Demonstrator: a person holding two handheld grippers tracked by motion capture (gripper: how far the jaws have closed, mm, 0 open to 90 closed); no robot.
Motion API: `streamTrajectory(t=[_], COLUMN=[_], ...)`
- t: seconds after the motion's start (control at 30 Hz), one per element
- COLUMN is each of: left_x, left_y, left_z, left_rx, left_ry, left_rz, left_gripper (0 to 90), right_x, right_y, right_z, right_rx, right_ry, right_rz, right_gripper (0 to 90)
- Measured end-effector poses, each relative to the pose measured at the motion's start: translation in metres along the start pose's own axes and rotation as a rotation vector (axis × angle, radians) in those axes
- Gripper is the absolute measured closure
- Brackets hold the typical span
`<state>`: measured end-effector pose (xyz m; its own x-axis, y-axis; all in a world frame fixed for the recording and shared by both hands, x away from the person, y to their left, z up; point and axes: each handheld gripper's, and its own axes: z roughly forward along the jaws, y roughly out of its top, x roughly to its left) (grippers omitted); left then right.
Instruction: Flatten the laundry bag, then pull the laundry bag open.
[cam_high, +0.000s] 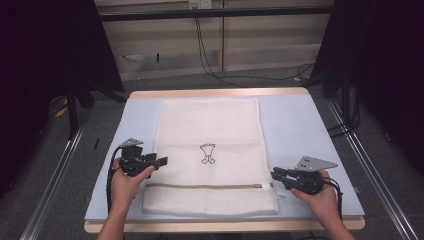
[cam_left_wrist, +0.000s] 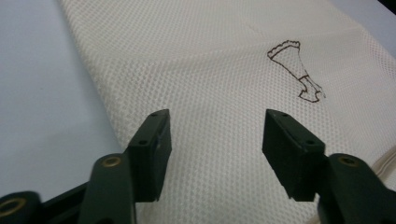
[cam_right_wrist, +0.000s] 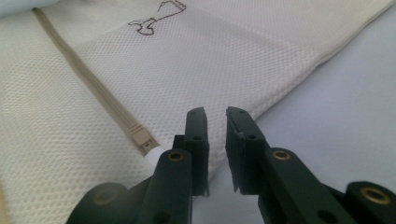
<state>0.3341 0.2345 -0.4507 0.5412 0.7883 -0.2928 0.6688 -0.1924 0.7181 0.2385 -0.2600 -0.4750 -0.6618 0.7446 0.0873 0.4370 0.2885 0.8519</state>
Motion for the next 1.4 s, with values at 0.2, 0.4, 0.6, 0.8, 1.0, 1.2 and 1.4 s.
streamTrajectory(t=[0.2,0.4,0.6,0.8,1.0,1.2,1.4], left_x=[-0.005,-0.016,-0.026,-0.038,-0.054,-0.071,-0.089], left_y=[-0.002,-0.003,0.0,0.001,0.003,0.006,0.011], left_z=[0.006,0.009,0.008,0.014,0.02,0.029,0.039], left_rx=[0.008,0.039,0.003,0.031,0.039,0.056,0.067], left_ry=[-0.021,-0.062,-0.105,-0.146,-0.213,-0.289,-0.359], left_rz=[0.031,0.063,0.083,0.066,0.036,-0.002,-0.005], left_gripper=[36.0,31.1,31.0,29.7,30.8,37.7,38.7], right_x=[0.001,0.002,0.008,0.011,0.007,0.009,0.01], right_y=[-0.001,0.005,0.009,0.005,0.003,0.002,-0.001], right_z=[0.002,0.0,-0.001,-0.004,-0.006,-0.009,-0.006], right_rx=[0.028,0.048,0.069,0.075,0.077,0.081,0.093], right_ry=[-0.003,0.004,0.041,0.049,0.046,0.042,0.04], right_rz=[0.022,0.014,-0.016,-0.027,-0.033,-0.046,-0.039], right_gripper=[81.6,90.0,90.0,90.0,90.0,90.0,90.0])
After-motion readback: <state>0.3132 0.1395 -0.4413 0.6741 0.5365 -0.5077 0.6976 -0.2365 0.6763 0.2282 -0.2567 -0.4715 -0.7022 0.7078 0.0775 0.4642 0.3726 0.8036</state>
